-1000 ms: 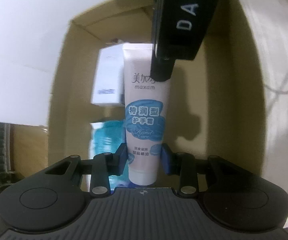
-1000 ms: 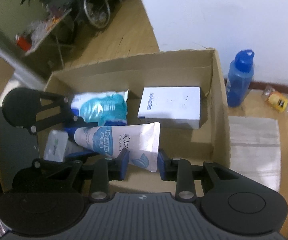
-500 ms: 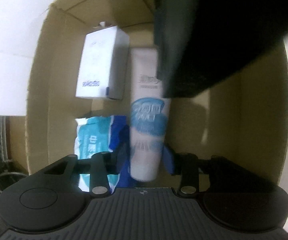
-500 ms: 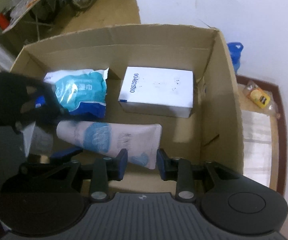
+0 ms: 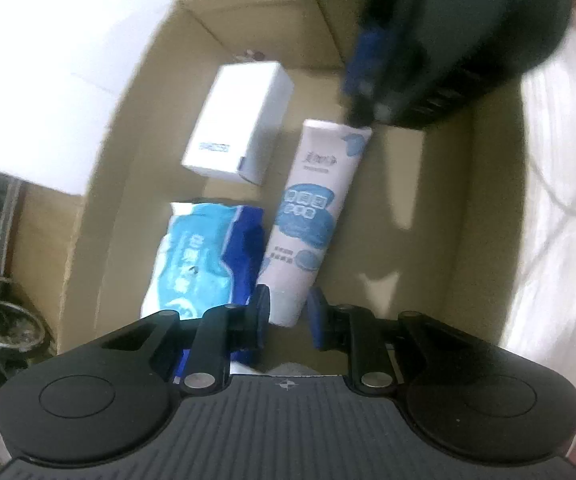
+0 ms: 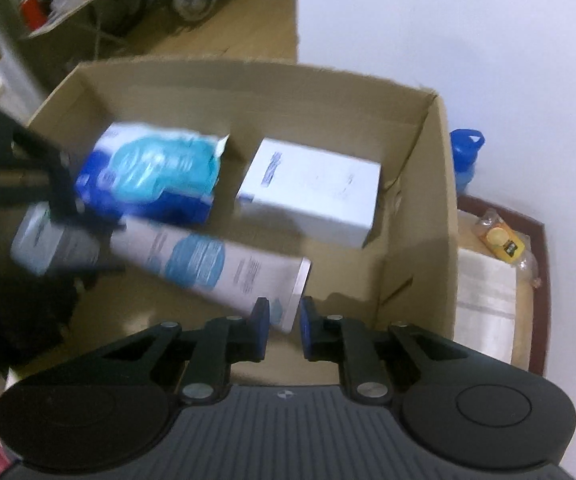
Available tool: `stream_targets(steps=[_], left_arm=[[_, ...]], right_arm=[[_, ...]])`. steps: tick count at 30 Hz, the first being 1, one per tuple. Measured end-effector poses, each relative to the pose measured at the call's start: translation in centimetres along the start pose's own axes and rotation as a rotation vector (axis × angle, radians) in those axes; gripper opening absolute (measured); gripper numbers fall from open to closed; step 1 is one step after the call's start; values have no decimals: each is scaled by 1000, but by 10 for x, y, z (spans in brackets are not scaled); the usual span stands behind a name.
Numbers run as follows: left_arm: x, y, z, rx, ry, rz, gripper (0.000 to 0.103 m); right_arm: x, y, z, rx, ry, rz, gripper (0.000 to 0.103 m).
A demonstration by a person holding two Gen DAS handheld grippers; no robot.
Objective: Organize objects
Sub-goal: 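Lower the tube into the box beside the wipes and open the left gripper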
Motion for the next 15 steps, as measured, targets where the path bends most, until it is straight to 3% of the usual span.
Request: stream_targets(steps=[3,9,15], left_arm=[[2,3,-8,10,34,-1,20],[-1,5,2,-7,71,-21,14],[-14,18,33,-7,27,-18,14]], right_arm=[[-17,-2,-9,7,35,-42,17],[-29,-2,-12,55,-32,-55,17],[-38,-5,-12,113,-64,-76,17]])
Point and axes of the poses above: each gripper's, at about its wrist camera, not at the fingertips, and y roughly against the way its jaws point, z to its right, x to its top, the point moved 5 cm from there along -y, roughly the way its jaws point, and after that the axes turned 15 degrees about x, right-handed, at the moved point
